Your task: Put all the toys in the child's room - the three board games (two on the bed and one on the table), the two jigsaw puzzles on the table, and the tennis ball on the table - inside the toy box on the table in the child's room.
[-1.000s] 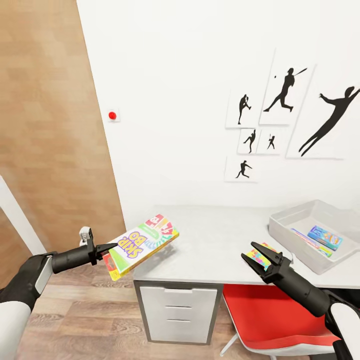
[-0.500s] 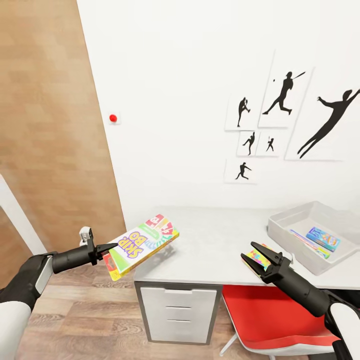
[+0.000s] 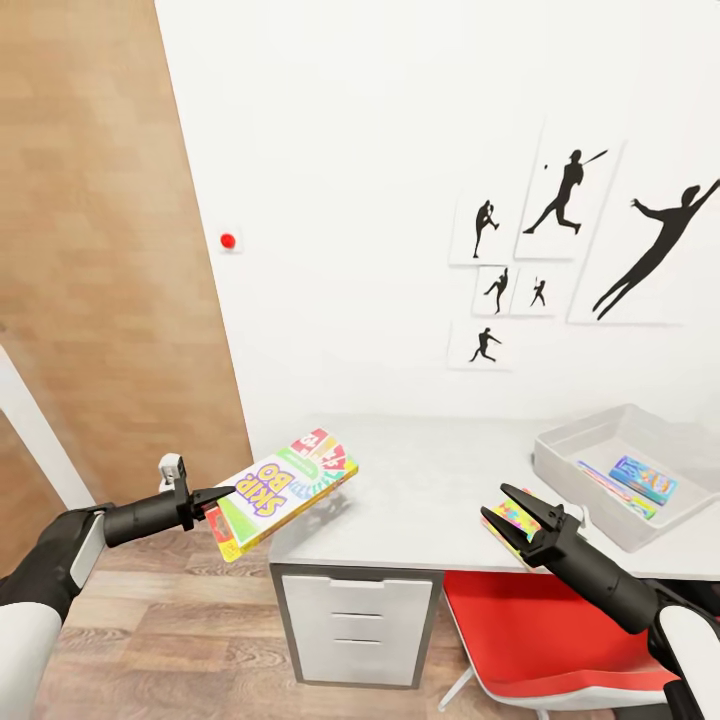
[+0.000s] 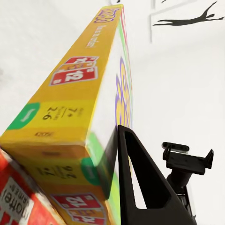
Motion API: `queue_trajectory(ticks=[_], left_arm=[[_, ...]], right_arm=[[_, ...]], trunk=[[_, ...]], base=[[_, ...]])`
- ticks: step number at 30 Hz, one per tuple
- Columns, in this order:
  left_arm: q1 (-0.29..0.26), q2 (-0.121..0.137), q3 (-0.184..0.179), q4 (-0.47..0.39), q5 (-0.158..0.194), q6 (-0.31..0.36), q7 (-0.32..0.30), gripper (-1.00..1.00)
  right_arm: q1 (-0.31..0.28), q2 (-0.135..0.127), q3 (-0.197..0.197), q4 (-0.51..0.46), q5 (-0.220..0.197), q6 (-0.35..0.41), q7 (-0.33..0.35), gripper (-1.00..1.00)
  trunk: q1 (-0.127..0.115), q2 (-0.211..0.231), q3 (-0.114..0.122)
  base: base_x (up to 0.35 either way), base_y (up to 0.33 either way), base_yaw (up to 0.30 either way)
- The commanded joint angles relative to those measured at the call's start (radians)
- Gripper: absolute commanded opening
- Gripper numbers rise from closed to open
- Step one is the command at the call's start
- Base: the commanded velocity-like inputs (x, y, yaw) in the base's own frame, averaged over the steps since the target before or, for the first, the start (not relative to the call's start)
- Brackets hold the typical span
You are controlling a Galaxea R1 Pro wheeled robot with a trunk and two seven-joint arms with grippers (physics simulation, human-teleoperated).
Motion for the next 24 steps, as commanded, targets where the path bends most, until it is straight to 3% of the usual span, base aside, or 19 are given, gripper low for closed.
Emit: queue_trajectory(ticks=[1, 11, 20, 24], left_arm=[[-0.001, 0.000, 0.000, 0.000, 0.002, 0.009, -0.002, -1.00], [-0.001, 0.000, 0.001, -0.001, 0.002, 0.009, -0.002, -1.00], [-0.001, 0.000, 0.002, -0.001, 0.001, 0.010, -0.002, -1.00], [-0.001, 0.001, 0.002, 0.000, 0.001, 0.010, -0.002, -1.00]], right_arm=[[-0.001, 0.000, -0.001, 0.000, 0.007, 0.004, 0.007, 1.00], [-0.001, 0.000, -0.002, 0.000, 0.007, 0.004, 0.007, 1.00], [-0.001, 0.000, -0.002, 0.000, 0.007, 0.004, 0.007, 1.00], [-0.001, 0.000, -0.001, 0.000, 0.007, 0.004, 0.007, 1.00]], trunk=[[-0.004, 0.006, 0.002], [-0.042, 0.076, 0.034], [-0.076, 0.139, 0.072], [-0.092, 0.167, 0.089]], base=[[0.000, 0.000, 0.000], [0.000, 0.000, -0.015], [-0.005, 0.000, -0.170], [-0.190, 0.000, -0.186]])
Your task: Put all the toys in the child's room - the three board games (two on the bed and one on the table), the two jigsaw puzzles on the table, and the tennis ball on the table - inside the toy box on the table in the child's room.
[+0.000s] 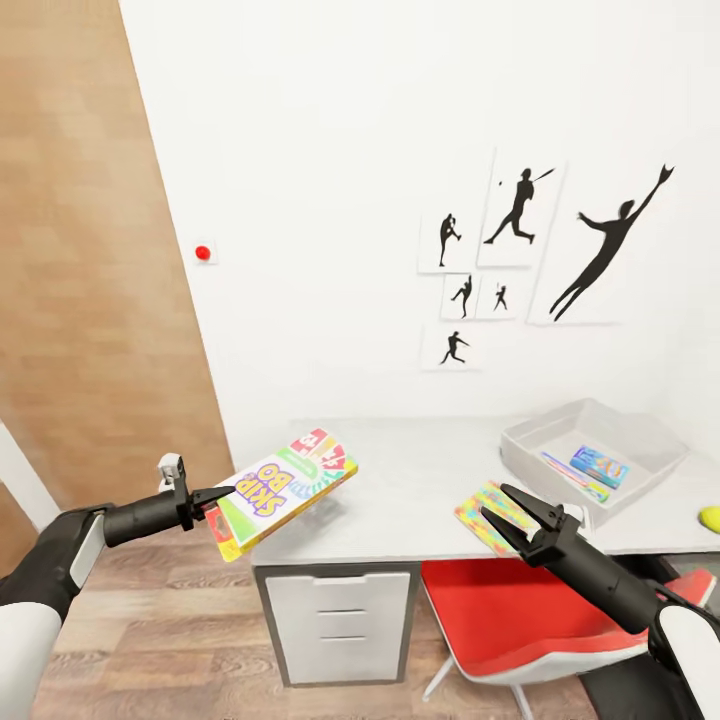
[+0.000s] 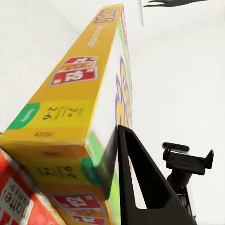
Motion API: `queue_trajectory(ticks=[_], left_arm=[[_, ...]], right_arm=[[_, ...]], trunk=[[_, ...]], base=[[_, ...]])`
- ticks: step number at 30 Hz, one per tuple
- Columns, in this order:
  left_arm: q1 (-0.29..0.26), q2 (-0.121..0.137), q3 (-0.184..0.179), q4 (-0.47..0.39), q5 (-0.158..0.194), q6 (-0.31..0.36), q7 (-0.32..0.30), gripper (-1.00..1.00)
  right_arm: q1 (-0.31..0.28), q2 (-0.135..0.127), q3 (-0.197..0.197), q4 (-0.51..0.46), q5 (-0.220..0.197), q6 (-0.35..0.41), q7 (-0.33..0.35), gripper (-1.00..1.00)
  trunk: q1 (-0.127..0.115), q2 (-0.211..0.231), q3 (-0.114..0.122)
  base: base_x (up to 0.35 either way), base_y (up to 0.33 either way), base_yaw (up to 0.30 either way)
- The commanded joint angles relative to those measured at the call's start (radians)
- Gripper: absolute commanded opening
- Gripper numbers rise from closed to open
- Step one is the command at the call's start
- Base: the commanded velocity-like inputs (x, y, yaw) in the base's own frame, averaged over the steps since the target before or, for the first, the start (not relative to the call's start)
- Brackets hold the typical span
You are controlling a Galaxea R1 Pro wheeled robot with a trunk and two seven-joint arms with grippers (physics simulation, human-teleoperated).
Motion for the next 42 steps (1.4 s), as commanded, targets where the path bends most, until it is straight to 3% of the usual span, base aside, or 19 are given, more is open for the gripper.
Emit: queue_trajectory(ticks=[1, 4, 14, 32, 36, 38, 40, 42], left_arm=[[-0.001, 0.000, 0.000, 0.000, 0.002, 0.009, -0.002, -1.00], [-0.001, -0.001, 0.000, 0.000, 0.002, 0.009, -0.002, -1.00], [-0.001, -0.001, 0.000, 0.000, 0.002, 0.009, -0.002, -1.00], [-0.001, -0.001, -0.002, 0.000, 0.003, 0.007, -0.002, -1.00], [-0.001, -0.001, -0.001, 0.000, 0.003, 0.006, -0.002, -1.00], [-0.001, -0.001, -0.001, 0.000, 0.004, 0.006, -0.002, -1.00], [-0.001, -0.001, -0.002, 0.001, 0.004, 0.006, -0.002, -1.00], [-0.001, -0.002, -0.001, 0.000, 0.004, 0.006, -0.002, -1.00]], right_arm=[[-0.001, 0.000, -0.001, 0.000, 0.006, 0.004, 0.007, 1.00], [-0.001, 0.000, -0.001, 0.000, 0.006, 0.004, 0.007, 1.00], [-0.001, -0.001, 0.004, 0.000, 0.005, -0.044, 0.010, 1.00], [-0.001, -0.001, 0.005, -0.001, 0.007, -0.050, 0.007, 1.00], [-0.001, -0.004, 0.013, -0.001, 0.023, -0.052, -0.056, 1.00], [-0.010, -0.014, 0.012, -0.001, 0.044, -0.048, -0.147, 1.00], [-0.046, -0.027, 0.010, -0.001, 0.052, -0.040, -0.227, 1.00], [-0.144, -0.065, 0.007, 0.000, 0.053, -0.014, -0.342, 1.00]], trunk=[[-0.004, 0.005, 0.002], [-0.015, 0.026, 0.015], [-0.015, 0.026, 0.027], [-0.015, 0.026, 0.041], [-0.015, 0.026, 0.041], [-0.015, 0.026, 0.041], [-0.015, 0.026, 0.041], [-0.015, 0.026, 0.041]], base=[[-0.159, 0.000, -0.186], [-0.069, 0.000, -0.187], [-0.009, 0.000, -0.187], [0.000, 0.000, -0.124], [0.000, 0.000, 0.000], [0.000, 0.000, 0.000], [0.000, 0.000, 0.000], [0.000, 0.000, 0.000]])
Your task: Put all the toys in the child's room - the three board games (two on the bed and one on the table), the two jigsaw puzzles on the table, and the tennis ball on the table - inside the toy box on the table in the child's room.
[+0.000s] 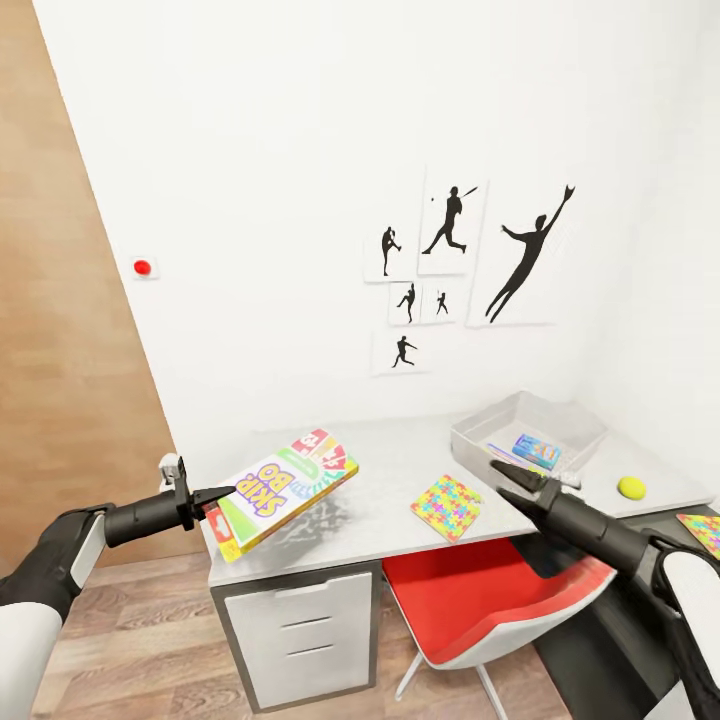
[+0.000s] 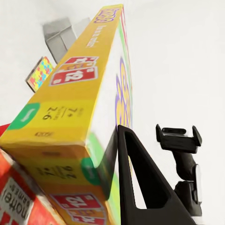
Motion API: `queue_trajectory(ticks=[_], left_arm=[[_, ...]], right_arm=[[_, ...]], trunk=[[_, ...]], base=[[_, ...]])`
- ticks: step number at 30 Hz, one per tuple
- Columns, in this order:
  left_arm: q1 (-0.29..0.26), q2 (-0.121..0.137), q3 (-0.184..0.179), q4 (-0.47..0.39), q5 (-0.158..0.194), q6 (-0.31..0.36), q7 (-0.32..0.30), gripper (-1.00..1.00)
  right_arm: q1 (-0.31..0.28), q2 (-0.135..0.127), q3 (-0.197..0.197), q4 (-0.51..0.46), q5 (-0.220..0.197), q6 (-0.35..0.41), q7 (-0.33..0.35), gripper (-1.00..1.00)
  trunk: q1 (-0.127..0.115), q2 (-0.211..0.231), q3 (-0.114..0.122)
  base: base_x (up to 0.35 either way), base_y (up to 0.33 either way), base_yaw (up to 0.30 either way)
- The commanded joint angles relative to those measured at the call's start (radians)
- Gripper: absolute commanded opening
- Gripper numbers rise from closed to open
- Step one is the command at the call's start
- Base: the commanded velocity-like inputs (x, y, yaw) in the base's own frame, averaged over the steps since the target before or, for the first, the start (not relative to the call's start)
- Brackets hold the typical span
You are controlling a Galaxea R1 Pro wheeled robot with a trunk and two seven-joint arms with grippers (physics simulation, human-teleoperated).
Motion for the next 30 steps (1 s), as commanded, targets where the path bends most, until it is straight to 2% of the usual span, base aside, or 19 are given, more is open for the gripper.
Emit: queue_trajectory(ticks=[1, 3, 4, 7, 9, 19, 24, 30], left_arm=[[-0.001, 0.000, 0.000, 0.000, 0.002, 0.009, -0.002, -1.00], [-0.001, -0.001, 0.000, 0.000, 0.002, 0.008, -0.002, -1.00], [-0.001, -0.001, 0.000, 0.000, 0.002, 0.008, -0.002, -1.00], [-0.001, -0.003, 0.000, 0.000, 0.002, 0.007, -0.002, -1.00], [-0.001, -0.003, 0.000, 0.000, 0.002, 0.007, -0.002, -1.00], [-0.001, -0.011, 0.003, 0.000, 0.001, -0.022, 0.000, -1.00], [-0.001, -0.033, -0.020, -0.001, 0.001, -0.028, 0.001, -1.00], [0.000, -0.038, -0.034, -0.002, 0.002, -0.031, -0.001, -1.00]], right_arm=[[-0.021, -0.009, -0.002, 0.000, 0.012, 0.008, -0.009, 1.00], [-0.078, -0.046, -0.006, 0.000, 0.009, 0.016, -0.056, 1.00], [-0.091, -0.055, -0.006, 0.000, 0.008, 0.017, -0.064, 1.00], [-0.181, -0.118, -0.007, 0.009, 0.004, 0.020, -0.090, 1.00], [-0.212, -0.139, -0.009, 0.023, -0.003, 0.020, -0.096, 1.00], [-0.231, -0.156, -0.030, 0.042, -0.020, 0.026, -0.100, 1.00], [-0.230, -0.171, -0.052, 0.072, -0.019, 0.026, -0.100, 1.00], [-0.230, -0.179, -0.056, 0.084, -0.019, 0.026, -0.100, 1.00]], trunk=[[0.001, -0.002, -0.003], [0.001, -0.002, -0.003], [0.001, -0.002, -0.003], [0.001, -0.002, -0.003], [0.001, -0.002, -0.003], [0.001, -0.002, -0.003], [0.001, -0.002, -0.003], [0.001, -0.002, -0.003]], base=[[0.000, 0.000, 0.000], [0.000, 0.000, 0.000], [0.000, 0.000, 0.000], [0.000, 0.000, 0.000], [0.000, 0.000, 0.000], [0.000, -0.042, -0.007], [0.000, -0.140, -0.203], [0.001, -0.019, -0.261]])
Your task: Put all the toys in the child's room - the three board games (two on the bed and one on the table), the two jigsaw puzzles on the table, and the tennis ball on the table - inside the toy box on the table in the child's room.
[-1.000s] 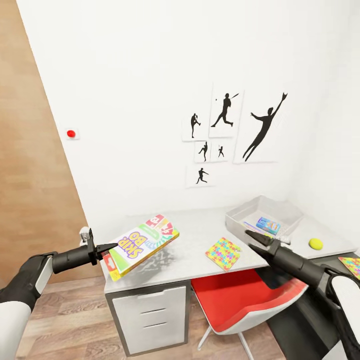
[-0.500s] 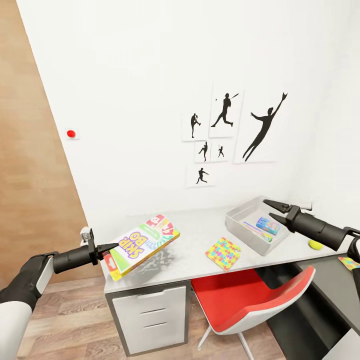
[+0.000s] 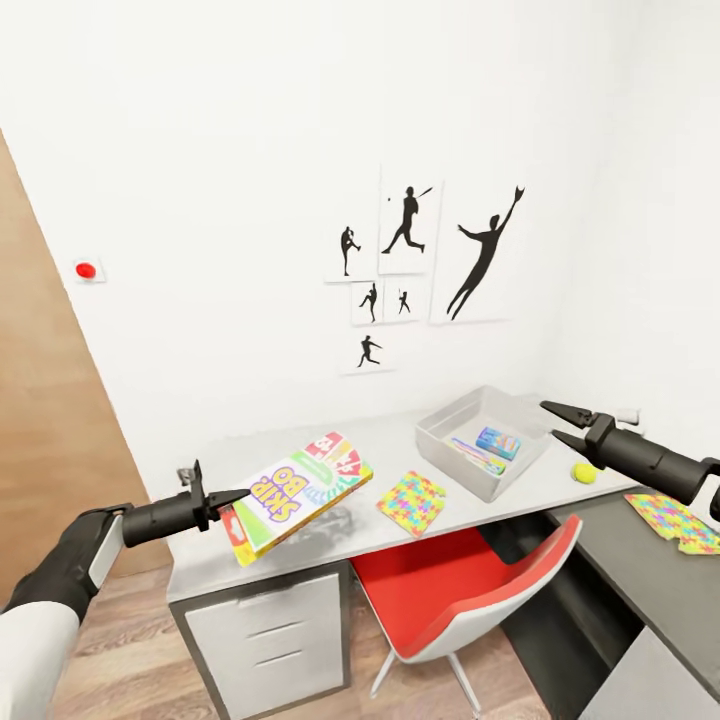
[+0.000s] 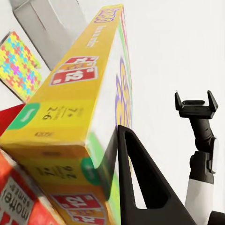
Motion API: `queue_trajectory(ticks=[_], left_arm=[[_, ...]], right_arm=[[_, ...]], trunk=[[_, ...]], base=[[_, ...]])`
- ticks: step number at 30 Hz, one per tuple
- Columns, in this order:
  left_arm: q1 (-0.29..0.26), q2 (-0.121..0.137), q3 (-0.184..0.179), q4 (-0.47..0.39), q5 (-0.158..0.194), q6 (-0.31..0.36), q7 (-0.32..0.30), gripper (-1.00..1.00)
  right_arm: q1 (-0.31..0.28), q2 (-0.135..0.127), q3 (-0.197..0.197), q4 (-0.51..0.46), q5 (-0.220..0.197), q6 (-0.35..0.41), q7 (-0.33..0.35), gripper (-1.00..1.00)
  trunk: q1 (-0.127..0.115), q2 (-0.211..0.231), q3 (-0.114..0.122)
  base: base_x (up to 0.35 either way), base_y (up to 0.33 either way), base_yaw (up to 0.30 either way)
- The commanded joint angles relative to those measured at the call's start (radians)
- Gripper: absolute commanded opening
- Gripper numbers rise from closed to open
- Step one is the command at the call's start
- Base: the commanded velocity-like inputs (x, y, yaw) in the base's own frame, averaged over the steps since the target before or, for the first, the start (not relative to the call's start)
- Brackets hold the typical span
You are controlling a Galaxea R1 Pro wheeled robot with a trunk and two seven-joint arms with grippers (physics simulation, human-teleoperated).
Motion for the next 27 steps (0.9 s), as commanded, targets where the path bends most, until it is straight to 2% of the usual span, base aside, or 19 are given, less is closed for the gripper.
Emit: queue_trajectory(ticks=[1, 7, 13, 22, 27], left_arm=[[-0.001, 0.000, 0.000, 0.000, 0.004, 0.006, -0.002, -1.00], [0.000, -0.008, -0.002, -0.001, 0.005, -0.037, -0.004, -1.00], [0.000, -0.015, -0.001, -0.001, 0.006, -0.046, -0.004, -1.00], [0.000, -0.016, -0.002, -0.001, 0.006, -0.048, -0.004, -1.00], [0.000, -0.016, -0.001, -0.001, 0.006, -0.048, -0.004, -1.00]], right_arm=[[-0.002, 0.000, -0.001, 0.001, 0.011, 0.005, 0.010, 1.00], [-0.002, -0.001, -0.001, 0.002, 0.013, 0.005, 0.010, 1.00], [-0.001, 0.000, -0.001, 0.000, 0.016, 0.005, 0.010, 1.00], [-0.001, 0.001, 0.001, -0.002, 0.018, 0.005, 0.010, 1.00], [-0.001, 0.001, 0.001, 0.000, 0.018, 0.005, 0.010, 1.00]], trunk=[[0.001, -0.002, -0.003], [0.001, -0.002, -0.005], [0.001, -0.002, -0.006], [0.001, -0.002, -0.005], [0.001, -0.002, 0.000]], base=[[0.038, -0.003, -0.267], [0.194, -0.016, -0.254], [0.290, -0.092, -0.061], [0.196, -0.273, -0.005], [0.149, -0.306, -0.135]])
